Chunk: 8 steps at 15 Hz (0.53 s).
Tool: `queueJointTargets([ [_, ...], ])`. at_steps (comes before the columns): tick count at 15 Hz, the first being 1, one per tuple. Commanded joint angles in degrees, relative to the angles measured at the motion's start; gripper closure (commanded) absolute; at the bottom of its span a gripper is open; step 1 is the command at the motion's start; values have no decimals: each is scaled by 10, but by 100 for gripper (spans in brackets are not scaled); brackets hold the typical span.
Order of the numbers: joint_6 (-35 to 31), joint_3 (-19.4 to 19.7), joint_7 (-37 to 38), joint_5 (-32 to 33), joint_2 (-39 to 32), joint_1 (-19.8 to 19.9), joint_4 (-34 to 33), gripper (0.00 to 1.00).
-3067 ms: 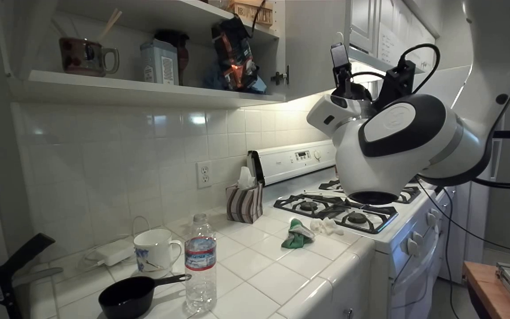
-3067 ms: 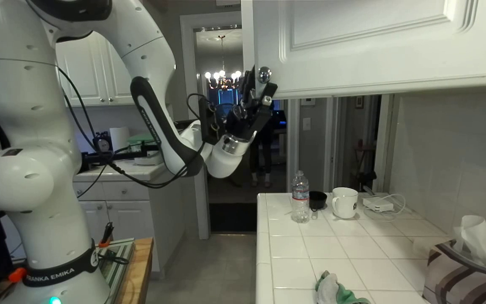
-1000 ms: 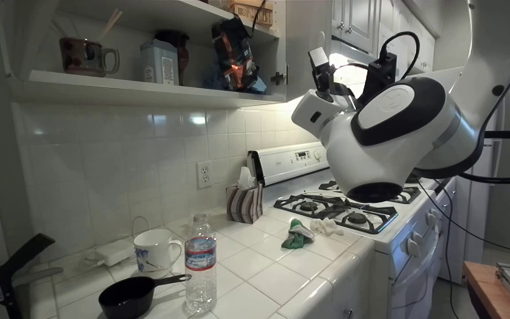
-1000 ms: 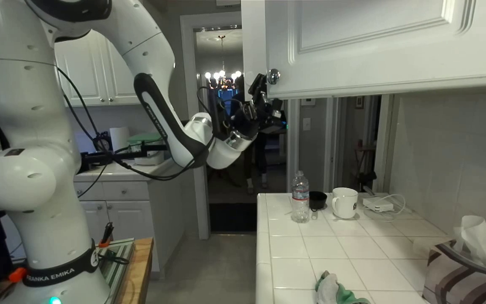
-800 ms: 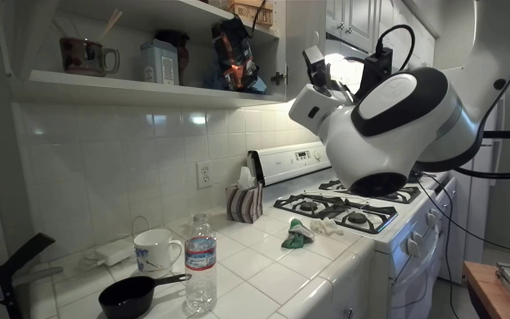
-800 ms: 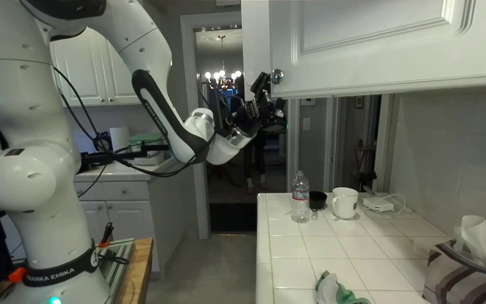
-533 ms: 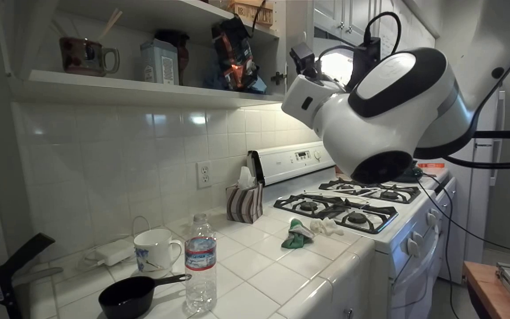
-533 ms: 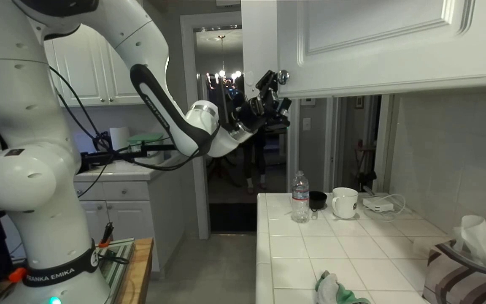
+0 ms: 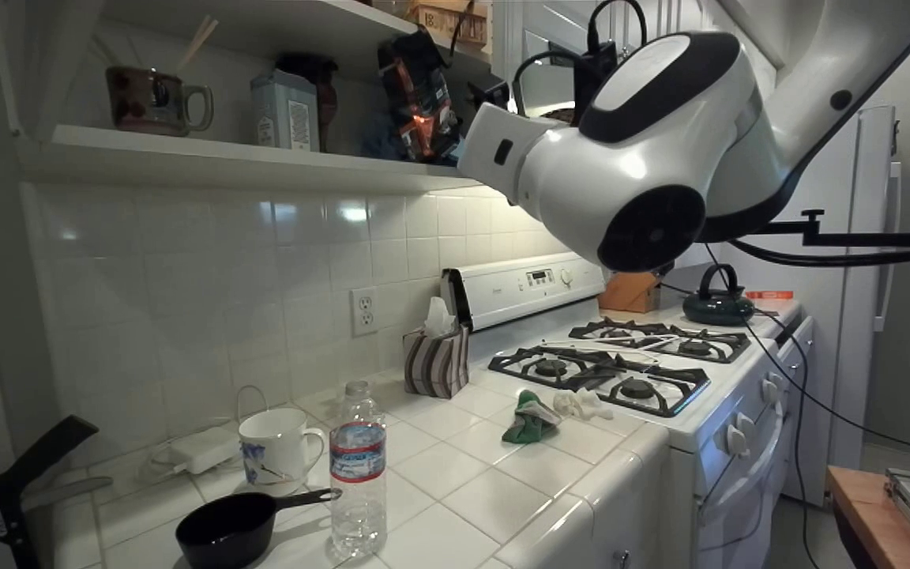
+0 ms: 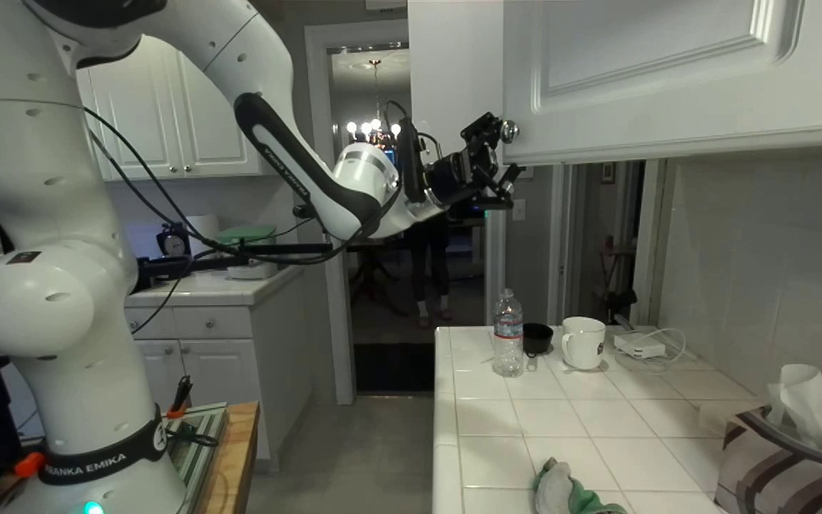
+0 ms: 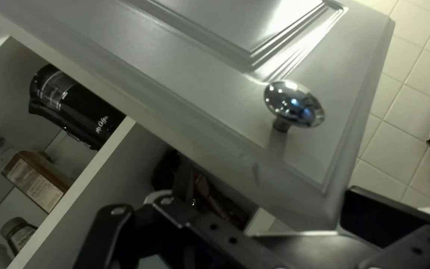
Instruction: Fully close the right part of the cabinet
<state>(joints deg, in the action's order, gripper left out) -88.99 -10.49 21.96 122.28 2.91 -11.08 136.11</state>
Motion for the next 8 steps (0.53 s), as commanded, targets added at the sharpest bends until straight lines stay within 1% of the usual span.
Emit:
queueJointTargets([
  [1,1,-1,-53,54,-7,3,-52,0],
  [5,-2,-11,-67,90,-32,-8,-39,0],
  [8,-23,-18,-77,126,-26,-14,-28,0],
])
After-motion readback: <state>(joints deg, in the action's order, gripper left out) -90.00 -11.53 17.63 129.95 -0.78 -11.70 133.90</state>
